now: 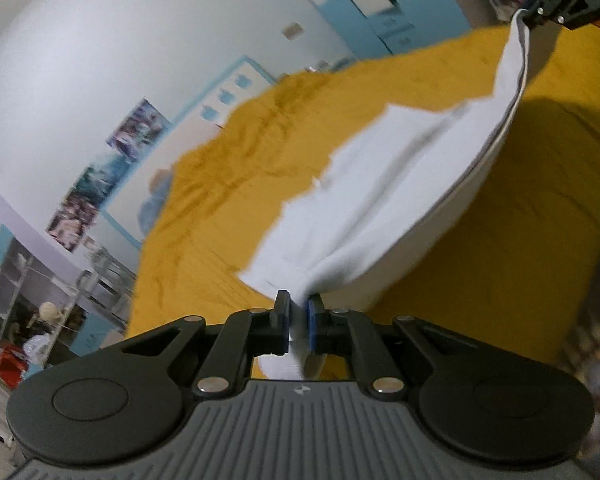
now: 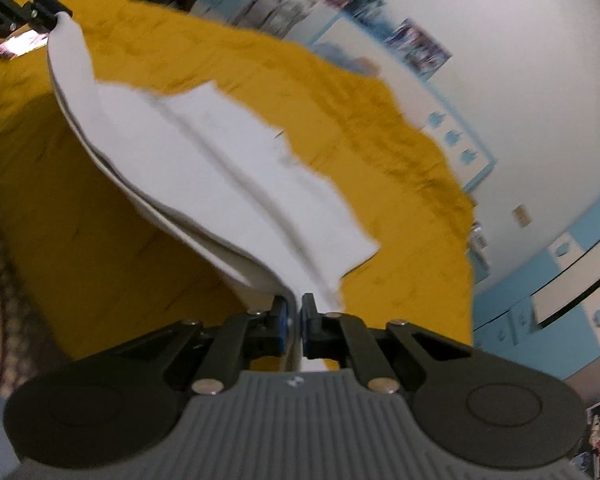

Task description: Fold small clothes

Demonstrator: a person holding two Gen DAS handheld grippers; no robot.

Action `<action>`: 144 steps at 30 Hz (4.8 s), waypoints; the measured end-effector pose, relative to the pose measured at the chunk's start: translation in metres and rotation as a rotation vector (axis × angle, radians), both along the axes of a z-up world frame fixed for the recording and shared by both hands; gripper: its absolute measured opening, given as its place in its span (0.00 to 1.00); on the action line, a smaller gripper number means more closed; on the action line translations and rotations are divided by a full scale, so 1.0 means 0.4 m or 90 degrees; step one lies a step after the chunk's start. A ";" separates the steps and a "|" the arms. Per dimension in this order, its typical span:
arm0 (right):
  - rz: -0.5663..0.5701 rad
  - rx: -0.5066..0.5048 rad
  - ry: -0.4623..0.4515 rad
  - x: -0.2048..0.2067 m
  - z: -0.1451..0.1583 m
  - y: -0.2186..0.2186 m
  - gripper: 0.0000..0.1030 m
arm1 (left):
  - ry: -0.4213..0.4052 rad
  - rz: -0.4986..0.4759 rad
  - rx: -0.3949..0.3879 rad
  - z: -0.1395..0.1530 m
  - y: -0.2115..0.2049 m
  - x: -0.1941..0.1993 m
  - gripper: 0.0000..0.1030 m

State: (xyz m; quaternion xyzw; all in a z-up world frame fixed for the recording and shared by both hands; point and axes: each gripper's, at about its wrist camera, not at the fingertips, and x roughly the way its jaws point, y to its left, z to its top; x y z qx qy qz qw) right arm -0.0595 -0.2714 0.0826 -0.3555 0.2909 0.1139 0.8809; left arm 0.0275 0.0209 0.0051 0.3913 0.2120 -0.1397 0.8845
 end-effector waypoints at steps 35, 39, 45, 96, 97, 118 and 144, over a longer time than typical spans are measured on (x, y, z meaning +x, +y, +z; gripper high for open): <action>-0.135 0.103 -0.001 1.187 -0.192 -0.034 0.00 | 0.130 0.170 -0.184 -0.168 0.040 0.903 0.10; -0.151 0.099 0.037 1.258 -0.329 -0.035 0.00 | 0.162 0.189 -0.201 -0.242 0.057 0.961 0.12; -0.189 0.127 0.042 1.350 -0.408 -0.058 0.16 | 0.153 0.223 -0.248 -0.244 0.108 0.991 0.32; -0.561 0.567 0.130 0.684 -0.456 -0.330 0.01 | 0.304 0.399 -0.260 -0.331 0.189 0.635 0.16; -0.563 0.568 0.135 0.685 -0.472 -0.333 0.01 | 0.299 0.396 -0.245 -0.336 0.180 0.634 0.16; -0.428 0.570 0.123 0.750 -0.363 -0.348 0.39 | 0.259 0.259 -0.350 -0.179 0.009 0.702 0.35; -0.467 0.704 0.160 1.125 -0.516 -0.441 0.42 | 0.358 0.270 -0.446 -0.353 -0.212 1.148 0.26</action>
